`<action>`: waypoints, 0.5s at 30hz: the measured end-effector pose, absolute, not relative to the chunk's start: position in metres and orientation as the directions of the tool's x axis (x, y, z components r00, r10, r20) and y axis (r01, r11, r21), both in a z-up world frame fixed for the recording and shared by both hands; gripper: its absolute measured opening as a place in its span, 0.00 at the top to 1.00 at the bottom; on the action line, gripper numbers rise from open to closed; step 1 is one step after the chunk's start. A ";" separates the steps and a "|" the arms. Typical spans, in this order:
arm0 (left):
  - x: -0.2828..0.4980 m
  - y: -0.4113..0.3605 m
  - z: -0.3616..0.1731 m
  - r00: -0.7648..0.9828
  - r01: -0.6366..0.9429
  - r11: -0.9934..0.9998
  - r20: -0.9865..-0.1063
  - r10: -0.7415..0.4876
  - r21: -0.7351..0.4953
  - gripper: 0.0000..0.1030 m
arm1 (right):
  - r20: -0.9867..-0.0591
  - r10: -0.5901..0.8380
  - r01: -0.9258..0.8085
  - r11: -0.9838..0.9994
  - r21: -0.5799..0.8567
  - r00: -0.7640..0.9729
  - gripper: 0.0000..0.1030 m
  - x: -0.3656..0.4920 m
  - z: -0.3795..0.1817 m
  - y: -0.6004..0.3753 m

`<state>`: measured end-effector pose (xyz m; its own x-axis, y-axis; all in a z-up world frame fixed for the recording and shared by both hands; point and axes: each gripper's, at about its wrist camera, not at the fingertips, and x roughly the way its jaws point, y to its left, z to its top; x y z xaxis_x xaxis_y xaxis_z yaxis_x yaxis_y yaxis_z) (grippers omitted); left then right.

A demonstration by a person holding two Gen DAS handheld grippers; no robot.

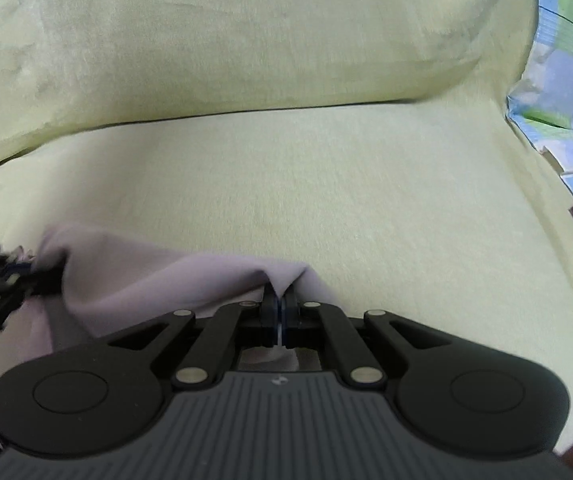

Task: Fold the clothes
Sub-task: 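Lift the tank top with both grippers and pull it apart to spread it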

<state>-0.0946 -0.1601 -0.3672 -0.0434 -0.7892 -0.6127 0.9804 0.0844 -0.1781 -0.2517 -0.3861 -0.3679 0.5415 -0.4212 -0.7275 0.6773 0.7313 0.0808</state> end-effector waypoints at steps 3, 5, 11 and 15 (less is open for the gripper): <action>-0.103 -0.130 -0.373 -0.056 0.984 0.057 -0.589 -0.806 -0.171 0.97 | -0.692 -0.451 0.671 0.739 0.065 0.564 1.00 -0.253 -0.370 -0.367; -0.109 -0.114 -0.377 -0.053 0.986 0.051 -0.581 -0.812 -0.161 0.97 | -0.671 -0.466 0.675 0.734 0.071 0.577 1.00 -0.256 -0.369 -0.347; -0.121 -0.070 -0.385 -0.004 0.983 0.110 -0.608 -0.794 -0.150 0.97 | -0.602 -0.481 0.663 0.740 0.112 0.638 1.00 -0.268 -0.341 -0.295; -0.127 -0.060 -0.383 0.022 0.977 0.154 -0.654 -0.756 -0.145 0.91 | -0.554 -0.476 0.633 0.763 0.127 0.684 1.00 -0.281 -0.319 -0.278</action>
<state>-0.1269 -0.0598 -0.3827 0.0217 -0.7560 -0.6542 0.9774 0.1536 -0.1451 -0.2809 -0.2784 -0.3193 0.6837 -0.4756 -0.5535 0.6335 0.7633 0.1267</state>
